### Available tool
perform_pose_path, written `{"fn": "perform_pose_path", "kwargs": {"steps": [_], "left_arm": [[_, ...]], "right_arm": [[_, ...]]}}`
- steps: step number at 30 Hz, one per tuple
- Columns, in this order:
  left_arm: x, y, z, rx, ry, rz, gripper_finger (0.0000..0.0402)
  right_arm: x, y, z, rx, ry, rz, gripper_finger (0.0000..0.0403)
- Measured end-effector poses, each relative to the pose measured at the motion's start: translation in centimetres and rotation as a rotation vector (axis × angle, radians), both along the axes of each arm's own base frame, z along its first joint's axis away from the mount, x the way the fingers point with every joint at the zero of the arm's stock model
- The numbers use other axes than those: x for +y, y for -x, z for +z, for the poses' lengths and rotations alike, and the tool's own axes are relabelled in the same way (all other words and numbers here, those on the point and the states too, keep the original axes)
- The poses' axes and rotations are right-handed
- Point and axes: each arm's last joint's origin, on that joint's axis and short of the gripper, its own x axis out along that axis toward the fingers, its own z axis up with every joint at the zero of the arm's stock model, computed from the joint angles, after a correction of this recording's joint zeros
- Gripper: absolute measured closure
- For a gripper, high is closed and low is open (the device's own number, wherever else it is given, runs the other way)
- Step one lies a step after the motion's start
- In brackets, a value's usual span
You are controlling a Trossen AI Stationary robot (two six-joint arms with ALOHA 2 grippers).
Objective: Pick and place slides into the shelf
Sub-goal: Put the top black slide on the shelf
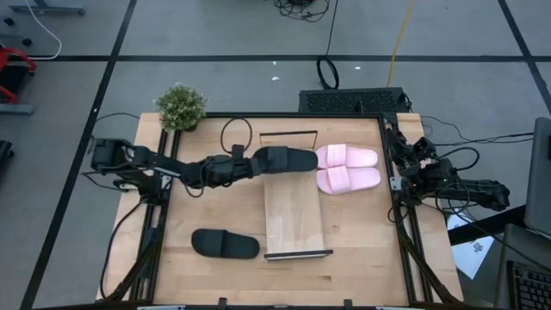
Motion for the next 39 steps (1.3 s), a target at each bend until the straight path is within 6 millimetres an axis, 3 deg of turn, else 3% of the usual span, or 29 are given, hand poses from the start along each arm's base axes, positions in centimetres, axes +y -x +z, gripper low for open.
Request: {"fn": "perform_pose_path", "kwargs": {"steps": [11,29,39], "left_arm": [[1.7,-4.0,-0.3,0.021,-0.049,0.017,0.0402],[1.8,-3.4,-2.3,0.205,0.0,0.093,0.0401],[3.0,-3.0,-2.3,0.25,-0.03,0.133,0.0401]], "right_arm": [[0.0,-0.1,-0.1,0.019,-0.003,0.0,0.0348],[0.0,-0.1,-0.1,0.011,-0.015,0.016,0.0348],[0.0,-0.1,-0.1,0.011,-0.015,0.016,0.0348]]}}
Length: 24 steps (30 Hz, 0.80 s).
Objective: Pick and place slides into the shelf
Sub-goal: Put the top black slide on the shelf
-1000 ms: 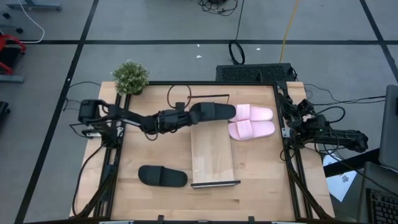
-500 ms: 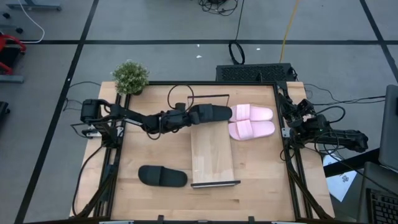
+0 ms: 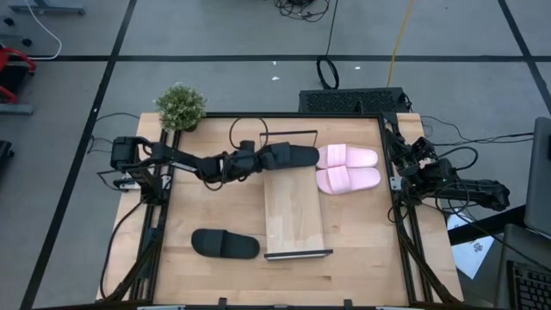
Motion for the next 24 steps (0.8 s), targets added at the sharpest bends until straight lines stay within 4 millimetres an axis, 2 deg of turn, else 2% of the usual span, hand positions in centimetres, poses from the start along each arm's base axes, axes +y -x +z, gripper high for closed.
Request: {"fn": "perform_pose_path", "kwargs": {"steps": [24], "left_arm": [[0.54,0.43,-0.64,0.074,0.012,0.025,0.0402]], "right_arm": [[0.0,-0.01,-0.01,0.001,0.0,0.0,0.0348]]}}
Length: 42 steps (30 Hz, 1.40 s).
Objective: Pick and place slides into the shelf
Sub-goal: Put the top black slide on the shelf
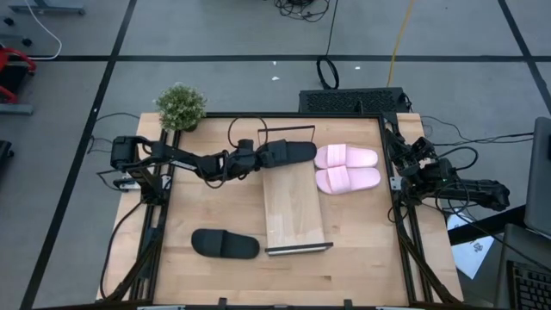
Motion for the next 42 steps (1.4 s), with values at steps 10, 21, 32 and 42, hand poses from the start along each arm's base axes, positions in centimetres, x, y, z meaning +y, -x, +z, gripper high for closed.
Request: {"fn": "perform_pose_path", "kwargs": {"steps": [10,21,32,42], "left_arm": [[0.3,0.1,-0.1,0.03,-0.031,-0.01,0.0401],[0.5,0.0,0.2,0.018,-0.069,-0.012,0.0399],[0.7,0.1,0.2,0.03,-0.087,-0.009,0.0368],[1.2,0.1,0.2,0.042,-0.096,-0.026,0.0321]], "right_arm": [[0.0,0.0,0.0,0.0,0.0,0.0,0.0348],[0.0,-0.1,-0.1,0.012,-0.006,0.005,0.0348],[0.0,-0.1,-0.1,0.016,-0.005,0.007,0.0348],[0.1,-0.2,-0.1,0.009,-0.004,0.042,0.0348]]}}
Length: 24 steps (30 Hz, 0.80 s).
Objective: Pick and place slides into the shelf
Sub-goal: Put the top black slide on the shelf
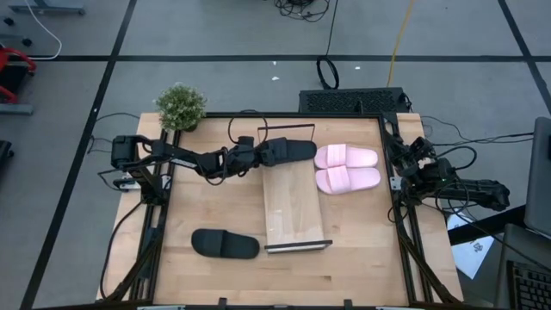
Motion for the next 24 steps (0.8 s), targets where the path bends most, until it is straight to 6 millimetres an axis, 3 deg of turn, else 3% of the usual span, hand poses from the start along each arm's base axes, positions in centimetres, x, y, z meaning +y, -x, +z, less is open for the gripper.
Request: {"fn": "perform_pose_path", "kwargs": {"steps": [24], "left_arm": [[0.51,0.08,0.01,-0.004,0.009,-0.006,0.0226]], "right_arm": [[0.01,-0.01,0.0,0.001,0.003,0.002,0.0348]]}}
